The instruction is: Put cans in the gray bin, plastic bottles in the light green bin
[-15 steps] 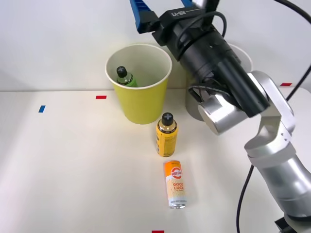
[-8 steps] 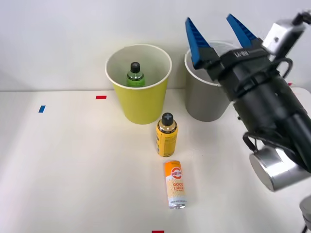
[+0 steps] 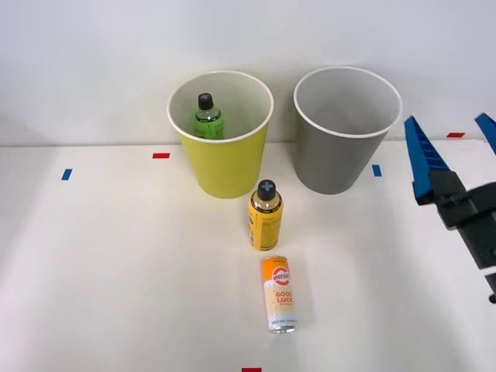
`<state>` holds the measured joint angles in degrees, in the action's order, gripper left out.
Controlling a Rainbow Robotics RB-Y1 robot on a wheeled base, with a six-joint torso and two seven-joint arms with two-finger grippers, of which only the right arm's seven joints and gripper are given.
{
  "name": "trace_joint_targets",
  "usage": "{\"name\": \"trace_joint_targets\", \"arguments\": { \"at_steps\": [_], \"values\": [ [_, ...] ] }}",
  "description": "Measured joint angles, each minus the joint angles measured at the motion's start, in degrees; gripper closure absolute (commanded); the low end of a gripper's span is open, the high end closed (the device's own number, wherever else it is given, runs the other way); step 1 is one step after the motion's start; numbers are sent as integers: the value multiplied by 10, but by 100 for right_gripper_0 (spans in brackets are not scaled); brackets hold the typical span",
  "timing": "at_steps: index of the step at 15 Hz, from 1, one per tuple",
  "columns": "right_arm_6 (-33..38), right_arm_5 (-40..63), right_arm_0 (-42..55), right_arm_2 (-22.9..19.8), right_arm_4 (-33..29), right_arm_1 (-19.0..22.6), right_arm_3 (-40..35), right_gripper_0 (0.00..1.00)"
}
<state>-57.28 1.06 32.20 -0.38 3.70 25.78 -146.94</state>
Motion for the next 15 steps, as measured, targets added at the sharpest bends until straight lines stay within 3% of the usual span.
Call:
{"name": "trace_joint_targets", "arguments": {
  "at_steps": [3, 7, 15],
  "values": [
    [5, -27, 80, -30, 4, -12, -1, 0],
    [9, -31, 151, -39, 5, -39, 12, 0],
    [-5, -43, 118, -7, -8, -102, 169, 0]
  ]
}}
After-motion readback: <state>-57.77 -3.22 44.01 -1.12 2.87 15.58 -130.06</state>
